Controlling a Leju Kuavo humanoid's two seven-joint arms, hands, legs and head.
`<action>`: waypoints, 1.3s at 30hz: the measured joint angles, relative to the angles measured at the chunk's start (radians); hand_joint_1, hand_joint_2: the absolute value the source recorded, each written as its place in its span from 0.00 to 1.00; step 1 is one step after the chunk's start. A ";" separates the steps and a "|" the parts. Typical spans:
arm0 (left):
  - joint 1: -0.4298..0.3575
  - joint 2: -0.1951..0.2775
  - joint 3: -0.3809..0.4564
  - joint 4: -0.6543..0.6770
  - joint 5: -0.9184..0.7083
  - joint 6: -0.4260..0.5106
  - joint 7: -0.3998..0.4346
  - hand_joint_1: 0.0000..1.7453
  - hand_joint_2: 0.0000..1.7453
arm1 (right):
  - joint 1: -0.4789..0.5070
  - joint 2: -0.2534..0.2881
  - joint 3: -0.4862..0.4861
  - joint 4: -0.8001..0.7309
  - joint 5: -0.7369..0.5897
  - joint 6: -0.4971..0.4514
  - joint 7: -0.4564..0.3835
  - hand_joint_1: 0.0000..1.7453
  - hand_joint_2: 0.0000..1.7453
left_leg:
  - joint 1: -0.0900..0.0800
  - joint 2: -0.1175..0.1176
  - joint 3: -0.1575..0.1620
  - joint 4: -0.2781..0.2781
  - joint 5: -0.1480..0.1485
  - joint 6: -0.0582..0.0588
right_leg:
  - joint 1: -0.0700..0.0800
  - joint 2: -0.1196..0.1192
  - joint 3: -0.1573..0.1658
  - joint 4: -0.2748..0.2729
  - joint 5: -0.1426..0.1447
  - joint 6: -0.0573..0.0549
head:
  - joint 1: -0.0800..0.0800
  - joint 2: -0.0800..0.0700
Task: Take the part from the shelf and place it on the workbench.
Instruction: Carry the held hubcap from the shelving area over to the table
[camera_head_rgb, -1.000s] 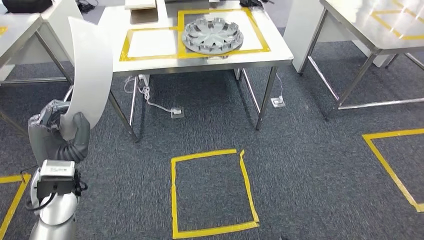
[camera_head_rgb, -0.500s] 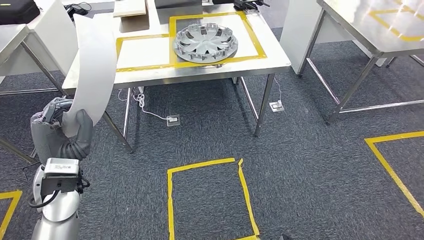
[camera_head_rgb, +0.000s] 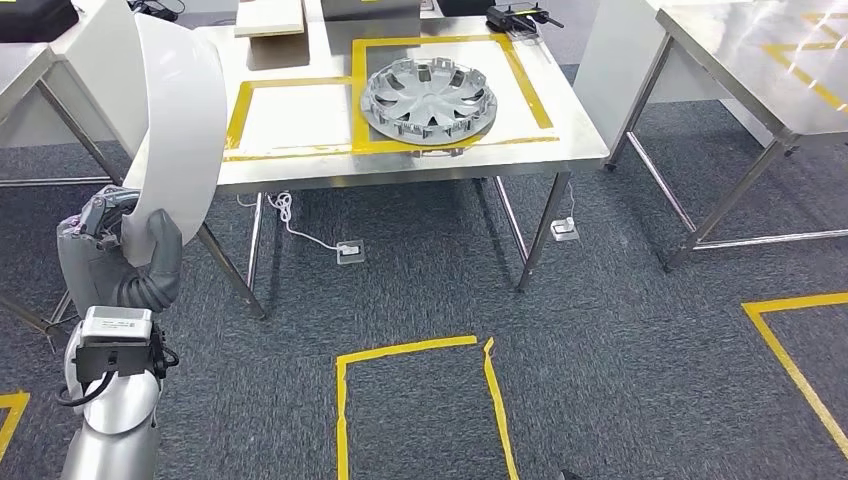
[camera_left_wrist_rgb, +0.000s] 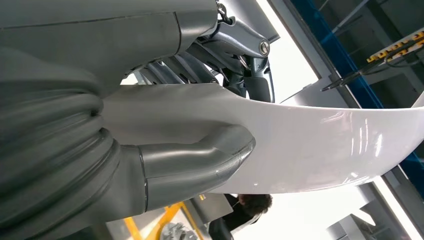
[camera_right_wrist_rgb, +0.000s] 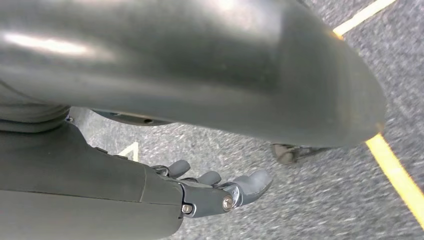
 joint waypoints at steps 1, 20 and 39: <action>-0.005 -0.001 0.000 0.004 0.003 0.000 0.001 1.00 1.00 | 0.001 0.000 -0.001 0.000 -0.001 0.000 0.000 0.00 0.00 | -0.001 -0.002 0.009 -0.001 -0.008 -0.005 | 0.003 0.000 0.007 -0.027 0.032 -0.005 | 0.000 0.000; -0.041 0.002 -0.004 0.017 -0.004 0.036 0.025 1.00 1.00 | -0.002 -0.002 -0.009 0.000 -0.005 0.012 -0.021 0.00 0.00 | 0.002 0.010 -0.148 -0.001 0.132 0.003 | -0.003 0.005 0.171 0.004 -0.085 0.004 | -0.001 0.000; -0.029 0.002 0.024 -0.023 -0.023 0.019 0.042 1.00 1.00 | -0.001 0.000 -0.011 0.000 0.005 0.015 -0.027 0.00 0.00 | -0.003 0.004 -0.129 0.236 -0.060 -0.036 | 0.003 0.004 0.101 -0.067 0.000 -0.046 | -0.007 0.000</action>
